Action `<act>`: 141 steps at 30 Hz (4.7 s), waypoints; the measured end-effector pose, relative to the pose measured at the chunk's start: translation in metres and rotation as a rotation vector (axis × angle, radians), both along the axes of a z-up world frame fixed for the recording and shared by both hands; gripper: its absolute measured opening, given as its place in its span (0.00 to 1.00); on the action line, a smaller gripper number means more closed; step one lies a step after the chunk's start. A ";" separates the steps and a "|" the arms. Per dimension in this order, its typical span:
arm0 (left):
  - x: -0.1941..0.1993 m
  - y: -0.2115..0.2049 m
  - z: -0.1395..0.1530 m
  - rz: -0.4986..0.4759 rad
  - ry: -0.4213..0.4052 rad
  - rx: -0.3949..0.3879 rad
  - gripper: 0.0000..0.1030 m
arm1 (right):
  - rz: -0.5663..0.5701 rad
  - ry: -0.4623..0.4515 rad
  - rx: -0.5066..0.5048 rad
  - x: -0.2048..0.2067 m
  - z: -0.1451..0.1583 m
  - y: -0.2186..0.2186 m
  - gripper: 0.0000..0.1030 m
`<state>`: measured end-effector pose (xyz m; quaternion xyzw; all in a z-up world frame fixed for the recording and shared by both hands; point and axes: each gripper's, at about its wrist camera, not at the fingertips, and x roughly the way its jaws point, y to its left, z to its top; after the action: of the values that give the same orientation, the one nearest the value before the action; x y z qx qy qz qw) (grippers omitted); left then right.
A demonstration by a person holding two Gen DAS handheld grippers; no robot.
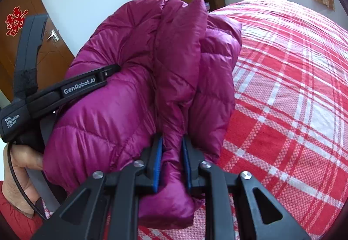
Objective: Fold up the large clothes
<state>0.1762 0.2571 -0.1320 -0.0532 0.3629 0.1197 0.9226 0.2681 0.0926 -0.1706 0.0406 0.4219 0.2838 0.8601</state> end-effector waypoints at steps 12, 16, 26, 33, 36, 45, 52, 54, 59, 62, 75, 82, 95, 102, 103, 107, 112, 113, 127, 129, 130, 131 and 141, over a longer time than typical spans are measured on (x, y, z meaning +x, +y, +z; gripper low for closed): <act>-0.033 0.027 0.057 -0.022 -0.030 -0.058 0.60 | 0.010 -0.199 -0.020 0.010 0.088 -0.027 0.23; -0.018 0.036 0.076 0.003 -0.079 -0.006 0.61 | -0.002 -0.210 0.023 0.055 0.116 -0.011 0.24; 0.062 0.044 0.033 0.077 0.042 0.060 0.61 | -0.038 -0.012 -0.001 0.149 0.050 0.045 0.24; 0.075 0.044 0.009 0.083 0.054 0.027 0.61 | -0.029 -0.029 -0.024 0.158 0.031 0.045 0.24; 0.079 0.044 0.001 0.076 0.057 0.038 0.61 | -0.040 -0.013 -0.016 0.161 0.023 0.045 0.23; 0.066 0.037 0.011 0.075 0.084 0.114 0.63 | -0.055 -0.048 -0.092 0.146 0.038 0.046 0.27; -0.003 0.028 0.035 0.147 0.047 0.048 0.63 | -0.060 -0.165 -0.060 0.076 0.063 0.024 0.62; -0.022 0.022 0.036 0.161 0.051 0.043 0.63 | -0.055 -0.154 -0.053 0.063 0.062 0.021 0.62; -0.062 0.009 0.035 0.171 0.046 0.030 0.63 | -0.065 -0.145 -0.056 0.037 0.061 0.009 0.62; -0.084 0.000 0.030 0.167 0.056 0.031 0.63 | -0.078 -0.134 -0.055 0.020 0.060 -0.003 0.63; -0.164 -0.024 0.029 0.081 0.123 -0.018 0.63 | -0.104 -0.142 -0.106 -0.043 0.061 -0.028 0.80; -0.191 -0.055 0.042 0.032 0.084 0.051 0.65 | -0.135 -0.179 -0.131 -0.078 0.082 -0.038 0.89; -0.239 -0.061 0.114 0.083 -0.165 0.153 0.75 | -0.225 -0.322 -0.047 -0.120 0.138 -0.064 0.94; -0.257 -0.060 0.140 0.094 -0.262 0.167 0.77 | -0.250 -0.471 -0.022 -0.148 0.170 -0.068 1.00; -0.258 -0.060 0.142 0.099 -0.273 0.168 0.78 | -0.254 -0.494 -0.022 -0.153 0.174 -0.068 1.00; -0.266 -0.059 0.148 0.121 -0.308 0.175 0.83 | -0.266 -0.576 -0.018 -0.168 0.184 -0.068 1.00; -0.271 -0.060 0.152 0.124 -0.331 0.171 0.84 | -0.283 -0.641 -0.012 -0.177 0.192 -0.071 1.00; -0.273 -0.060 0.153 0.126 -0.334 0.169 0.84 | -0.287 -0.647 -0.006 -0.178 0.193 -0.072 1.00; -0.283 -0.068 0.161 0.128 -0.380 0.199 0.84 | -0.315 -0.662 0.016 -0.181 0.194 -0.081 1.00; -0.281 -0.069 0.161 0.125 -0.372 0.197 0.84 | -0.314 -0.657 0.020 -0.181 0.194 -0.082 1.00; -0.280 -0.069 0.160 0.122 -0.368 0.195 0.84 | -0.314 -0.656 0.021 -0.180 0.194 -0.082 1.00; -0.280 -0.068 0.160 0.120 -0.366 0.192 0.84 | -0.314 -0.655 0.021 -0.181 0.194 -0.083 1.00; -0.279 -0.066 0.159 0.122 -0.359 0.185 0.85 | -0.310 -0.635 0.023 -0.178 0.192 -0.085 1.00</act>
<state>-0.1023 0.1914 0.0272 -0.0105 0.1763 0.1969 0.9644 0.0898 0.0079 0.0216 0.0235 0.1188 0.1529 0.9808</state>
